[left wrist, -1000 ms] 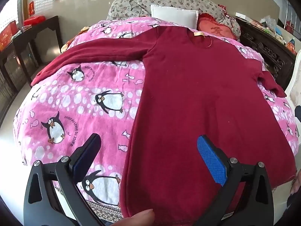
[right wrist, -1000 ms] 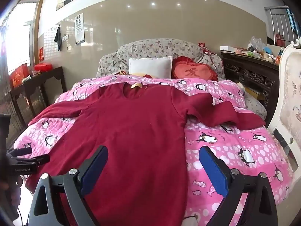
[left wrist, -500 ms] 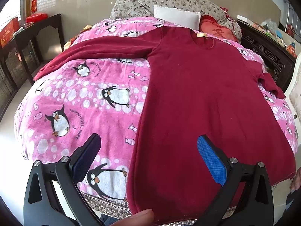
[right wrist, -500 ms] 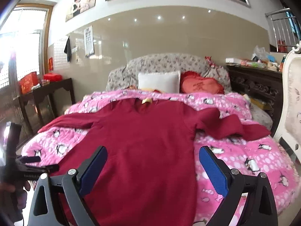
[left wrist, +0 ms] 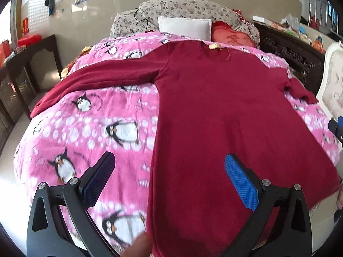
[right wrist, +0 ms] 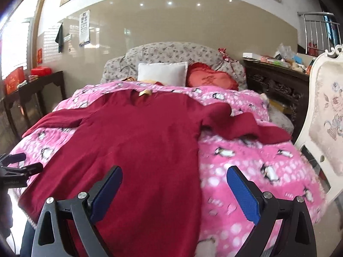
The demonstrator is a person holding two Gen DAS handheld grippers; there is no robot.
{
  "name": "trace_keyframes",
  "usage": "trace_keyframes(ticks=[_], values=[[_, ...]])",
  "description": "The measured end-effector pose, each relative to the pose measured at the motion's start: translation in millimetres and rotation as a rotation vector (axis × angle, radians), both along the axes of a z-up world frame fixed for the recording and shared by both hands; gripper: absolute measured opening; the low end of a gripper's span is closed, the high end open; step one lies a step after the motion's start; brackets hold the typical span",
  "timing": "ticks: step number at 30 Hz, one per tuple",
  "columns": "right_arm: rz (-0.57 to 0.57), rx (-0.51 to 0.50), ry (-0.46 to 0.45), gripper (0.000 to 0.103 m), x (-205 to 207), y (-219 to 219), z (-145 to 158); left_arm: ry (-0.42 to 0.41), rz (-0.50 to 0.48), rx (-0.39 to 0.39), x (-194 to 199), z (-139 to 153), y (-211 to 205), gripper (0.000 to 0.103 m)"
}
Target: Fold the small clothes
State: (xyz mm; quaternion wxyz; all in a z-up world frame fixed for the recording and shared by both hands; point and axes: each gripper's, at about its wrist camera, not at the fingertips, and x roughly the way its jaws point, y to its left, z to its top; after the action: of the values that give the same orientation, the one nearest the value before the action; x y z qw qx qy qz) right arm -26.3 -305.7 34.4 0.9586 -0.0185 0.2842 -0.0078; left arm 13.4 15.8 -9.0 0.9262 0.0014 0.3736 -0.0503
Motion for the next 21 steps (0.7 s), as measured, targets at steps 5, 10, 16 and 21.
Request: trace_keyframes(ticks=[5, 10, 16, 21], values=[[-0.034, 0.032, 0.057, 0.097, 36.2, -12.2, 13.5, 0.020, -0.017, -0.035, 39.3, 7.8, 13.6, 0.103], [-0.044, 0.077, 0.036, 0.097, 46.8, -19.6, 22.1, 0.009, 0.021, -0.092, 46.5, 6.9, 17.7, 0.102], [-0.025, 0.051, 0.042, 0.097, 42.8, -13.7, 14.3, 0.009, 0.061, -0.061, 41.5, 5.1, 10.5, 0.102], [-0.034, 0.017, 0.048, 0.097, 39.0, -13.0, 9.3, -0.016, 0.056, -0.044, 34.6, 9.4, 7.8, 0.103]])
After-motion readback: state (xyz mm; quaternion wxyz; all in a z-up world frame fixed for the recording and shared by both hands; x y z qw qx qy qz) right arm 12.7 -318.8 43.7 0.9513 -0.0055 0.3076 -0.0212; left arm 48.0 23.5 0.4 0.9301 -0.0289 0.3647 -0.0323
